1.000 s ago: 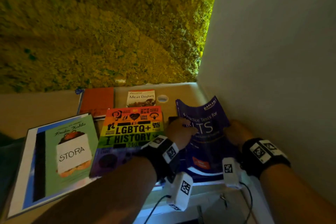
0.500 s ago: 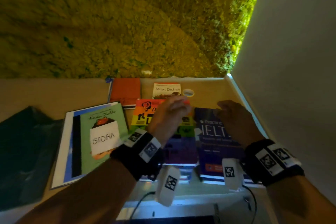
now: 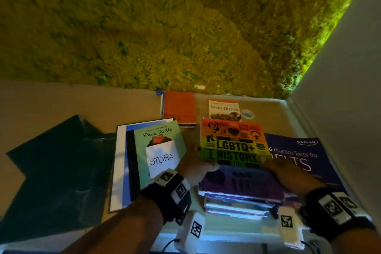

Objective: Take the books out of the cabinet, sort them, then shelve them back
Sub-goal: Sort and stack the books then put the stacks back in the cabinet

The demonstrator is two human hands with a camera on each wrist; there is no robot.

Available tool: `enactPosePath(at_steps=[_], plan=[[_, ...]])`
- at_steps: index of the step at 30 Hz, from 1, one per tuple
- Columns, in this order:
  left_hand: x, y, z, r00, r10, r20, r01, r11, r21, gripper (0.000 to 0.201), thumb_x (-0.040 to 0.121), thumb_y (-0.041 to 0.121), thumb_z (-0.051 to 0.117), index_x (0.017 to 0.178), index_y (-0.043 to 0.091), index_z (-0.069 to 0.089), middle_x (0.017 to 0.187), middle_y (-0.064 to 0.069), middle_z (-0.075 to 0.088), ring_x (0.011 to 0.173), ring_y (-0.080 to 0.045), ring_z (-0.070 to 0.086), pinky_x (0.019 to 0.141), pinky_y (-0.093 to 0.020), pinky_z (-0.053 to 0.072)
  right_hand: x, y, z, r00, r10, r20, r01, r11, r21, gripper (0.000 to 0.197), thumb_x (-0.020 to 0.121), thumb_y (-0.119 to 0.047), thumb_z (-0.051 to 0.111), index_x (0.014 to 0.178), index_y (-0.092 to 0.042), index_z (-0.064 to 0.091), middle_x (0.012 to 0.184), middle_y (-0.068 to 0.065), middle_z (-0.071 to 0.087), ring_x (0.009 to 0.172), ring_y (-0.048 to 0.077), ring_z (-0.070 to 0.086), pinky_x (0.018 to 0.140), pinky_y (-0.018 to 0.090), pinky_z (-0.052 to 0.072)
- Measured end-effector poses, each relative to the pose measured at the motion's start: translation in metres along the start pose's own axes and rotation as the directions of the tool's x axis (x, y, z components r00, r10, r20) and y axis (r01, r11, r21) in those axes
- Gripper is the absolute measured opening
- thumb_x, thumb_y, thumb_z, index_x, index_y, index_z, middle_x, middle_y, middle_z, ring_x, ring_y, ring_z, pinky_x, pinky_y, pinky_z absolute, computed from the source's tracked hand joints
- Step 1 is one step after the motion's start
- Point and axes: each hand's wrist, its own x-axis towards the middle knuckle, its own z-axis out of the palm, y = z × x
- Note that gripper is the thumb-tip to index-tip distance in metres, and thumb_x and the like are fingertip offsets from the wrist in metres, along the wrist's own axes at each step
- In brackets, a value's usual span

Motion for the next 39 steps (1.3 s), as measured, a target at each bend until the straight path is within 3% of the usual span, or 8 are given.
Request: enactPosePath(at_steps=[5,10,13,19,23,25,33,39], plan=[[-0.008,0.01,-0.001,0.989,-0.029,0.147,0.065,0.967,-0.244,0.023,0.085,0.006,0.076,0.099,0.024,0.069,0.106,-0.005,0.076,0.095,-0.021,0.072,0.087,-0.044,0.059,-0.005,0.004,0.007,0.996,0.047,-0.082,-0.042,0.997,0.066,0.054,0.096,-0.057,0.054,0.114,-0.01,0.075,0.12,0.014,0.074,0.112,0.03,0.069,0.105,0.045,0.05],[-0.005,0.032,0.024,0.993,0.031,0.111,0.01,0.938,-0.347,0.031,0.086,-0.007,0.07,0.11,0.01,0.063,0.104,-0.011,0.072,0.087,-0.023,0.069,0.064,-0.025,0.059,-0.01,0.015,-0.002,0.977,0.202,-0.072,-0.126,0.813,0.568,0.031,0.1,-0.023,0.06,0.115,0.002,0.072,0.104,0.021,0.076,0.092,0.04,0.073,0.086,0.047,0.061],[-0.002,0.055,0.056,0.993,0.092,0.075,-0.062,0.94,-0.335,0.036,0.084,-0.004,0.074,0.113,0.014,0.064,0.108,-0.009,0.074,0.1,-0.028,0.07,0.086,-0.042,0.059,-0.015,0.02,-0.035,0.975,0.205,-0.083,-0.099,0.74,0.665,0.029,0.102,-0.02,0.053,0.117,-0.001,0.071,0.11,0.025,0.075,0.096,0.045,0.071,0.082,0.056,0.061],[0.01,0.089,0.153,0.971,0.123,0.207,-0.086,0.981,-0.175,0.04,0.078,0.009,0.075,0.111,0.031,0.071,0.114,-0.008,0.074,0.107,-0.029,0.068,0.095,-0.05,0.056,-0.01,0.078,-0.118,0.932,0.213,-0.294,-0.121,0.946,0.302,0.024,0.101,-0.025,0.056,0.097,-0.005,0.069,0.115,0.023,0.069,0.078,0.021,0.07,0.093,0.043,0.053],[0.019,0.1,0.198,0.946,-0.123,0.3,0.212,0.936,-0.283,0.026,0.095,0.013,0.066,0.121,0.01,0.062,0.106,-0.006,0.071,0.092,-0.023,0.068,0.063,-0.027,0.06,0.0,0.125,-0.13,0.906,0.264,-0.331,-0.226,0.963,0.149,0.036,0.103,-0.022,0.053,0.118,0.008,0.066,0.124,0.03,0.066,0.115,0.044,0.063,0.085,0.036,0.047],[0.016,0.102,0.21,0.949,-0.164,0.27,0.234,0.939,-0.251,0.018,0.096,0.02,0.065,0.111,0.011,0.066,0.113,-0.01,0.069,0.102,-0.028,0.066,0.074,-0.03,0.055,0.004,0.141,-0.124,0.92,0.257,-0.296,-0.239,0.966,0.094,0.035,0.102,-0.019,0.053,0.115,0.01,0.067,0.12,0.032,0.067,0.112,0.043,0.065,0.08,0.033,0.044],[-0.01,0.098,0.193,0.974,0.095,0.206,-0.029,0.953,-0.303,0.015,0.097,0.013,0.06,0.097,0.028,0.064,0.088,0.017,0.074,0.096,-0.012,0.067,0.07,-0.022,0.044,-0.004,0.134,-0.119,0.922,0.01,-0.386,-0.038,0.997,-0.067,0.046,0.074,-0.053,0.06,0.081,-0.008,0.069,0.085,0.018,0.072,0.08,0.035,0.068,0.073,0.042,0.055],[0.025,0.065,0.084,0.995,0.054,-0.088,-0.092,0.855,-0.511,0.031,0.084,0.033,0.077,0.113,0.026,0.069,0.111,-0.014,0.066,0.081,-0.014,0.066,0.072,-0.029,0.053,-0.031,0.029,-0.052,0.913,-0.369,-0.176,0.408,0.852,0.329,0.013,0.098,-0.011,0.062,0.111,-0.014,0.063,0.091,0.002,0.071,0.091,-0.001,0.068,0.081,0.02,0.056]])
